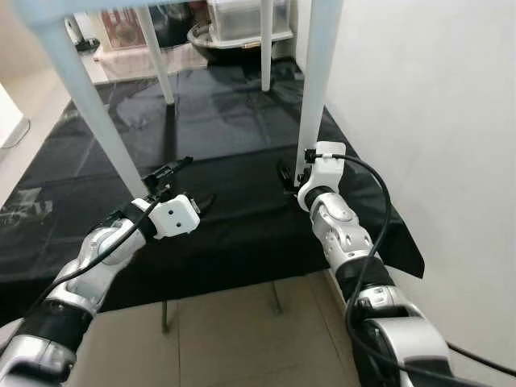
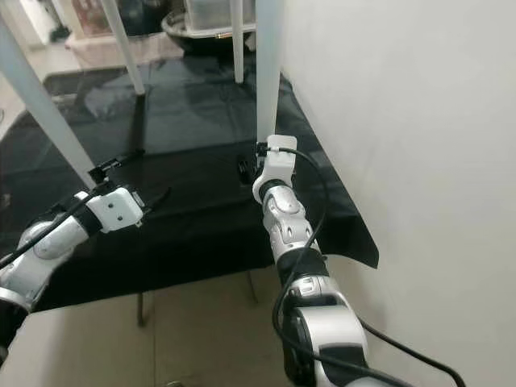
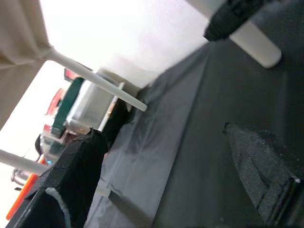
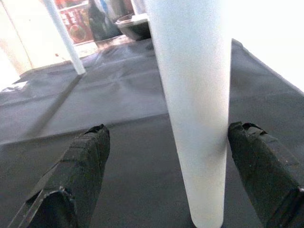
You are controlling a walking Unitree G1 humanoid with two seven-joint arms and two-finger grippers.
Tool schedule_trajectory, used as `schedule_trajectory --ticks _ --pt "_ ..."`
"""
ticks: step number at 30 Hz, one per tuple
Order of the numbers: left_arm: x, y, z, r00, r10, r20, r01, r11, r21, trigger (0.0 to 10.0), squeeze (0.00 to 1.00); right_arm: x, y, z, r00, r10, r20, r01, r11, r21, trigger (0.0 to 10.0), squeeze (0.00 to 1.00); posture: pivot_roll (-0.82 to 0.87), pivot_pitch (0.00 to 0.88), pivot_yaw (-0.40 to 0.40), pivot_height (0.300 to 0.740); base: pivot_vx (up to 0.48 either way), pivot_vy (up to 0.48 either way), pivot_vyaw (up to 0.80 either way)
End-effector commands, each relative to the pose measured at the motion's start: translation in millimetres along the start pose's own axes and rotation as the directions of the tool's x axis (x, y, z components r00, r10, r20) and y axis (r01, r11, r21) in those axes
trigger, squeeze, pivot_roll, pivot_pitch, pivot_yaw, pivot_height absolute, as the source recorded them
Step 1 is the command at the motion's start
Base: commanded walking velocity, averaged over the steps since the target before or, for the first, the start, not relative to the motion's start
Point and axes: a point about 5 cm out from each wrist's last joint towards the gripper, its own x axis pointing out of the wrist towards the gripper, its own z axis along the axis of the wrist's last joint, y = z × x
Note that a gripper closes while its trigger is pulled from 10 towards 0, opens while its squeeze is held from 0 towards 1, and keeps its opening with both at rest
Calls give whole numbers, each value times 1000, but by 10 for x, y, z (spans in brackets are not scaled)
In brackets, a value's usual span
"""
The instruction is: Building children table
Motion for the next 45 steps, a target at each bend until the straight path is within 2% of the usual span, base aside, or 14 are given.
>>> schedule_trajectory --ticks 1,2,4,6,8,10,11,12,13,18,23,29,36,45 --pt "-102 -137 26 999 40 -29 -42 997 -71 10000 0 -126 89 -66 996 89 30 -88 995 -37 10000 0 -49 12 42 740 0 0 0" --pt "-182 -306 42 998 49 -50 -56 989 -139 10000 0 -245 99 -184 991 130 28 -128 989 -68 10000 0 -54 0 37 740 0 0 0" --pt "-233 -412 56 997 52 -64 -63 981 -182 10000 0 -324 110 -263 987 156 24 -154 984 -86 10000 0 -54 0 37 740 0 0 0" --pt "-233 -412 56 997 52 -64 -63 981 -182 10000 0 -324 110 -263 987 156 24 -154 984 -86 10000 0 -54 0 37 740 0 0 0" --pt "-304 -508 70 993 71 -99 -93 966 -239 10000 0 -422 128 -347 982 187 11 -186 979 -79 10000 0 -57 0 36 740 0 0 0" --pt "-439 -703 105 982 93 -163 -146 926 -350 10000 0 -612 166 -504 972 233 -28 -234 970 -65 10000 0 -68 0 33 740 0 0 0" --pt "-439 -703 105 982 93 -163 -146 926 -350 10000 0 -612 166 -504 972 233 -28 -234 970 -65 10000 0 -68 0 33 740 0 0 0" --pt "-514 -788 140 971 104 -213 -185 894 -407 10000 0 -727 189 -559 966 255 -49 -258 964 -63 10000 0 -73 0 36 740 0 0 0" --pt "-626 -919 206 946 117 -304 -262 827 -497 10000 0 -904 240 -607 953 293 -74 -297 953 -60 10000 0 -81 0 44 740 0 0 0" --pt "-679 -995 252 930 112 -350 -297 790 -537 10000 0 -993 265 -627 947 310 -89 -315 947 -58 10000 0 -89 0 50 740 0 0 0" --pt "-726 -1242 421 914 61 -401 -325 701 -635 10000 0 -1097 308 -733 926 348 -143 -358 933 -47 10000 0 -111 0 36 740 0 0 0" --pt "-765 -1369 463 889 24 -457 -354 668 -655 10000 0 -1113 313 -747 914 363 -183 -376 925 -45 10000 0 -149 0 36 740 0 0 0" --pt "-757 -1377 404 874 0 -486 -370 649 -665 10000 0 -1122 315 -767 912 358 -202 -374 926 -45 10000 0 -161 0 46 740 0 0 0" --pt "-754 -1391 420 874 -23 -486 -348 668 -658 10000 0 -1113 315 -787 911 349 -218 -365 930 -38 10000 0 -153 0 52 740 -114 0 0"
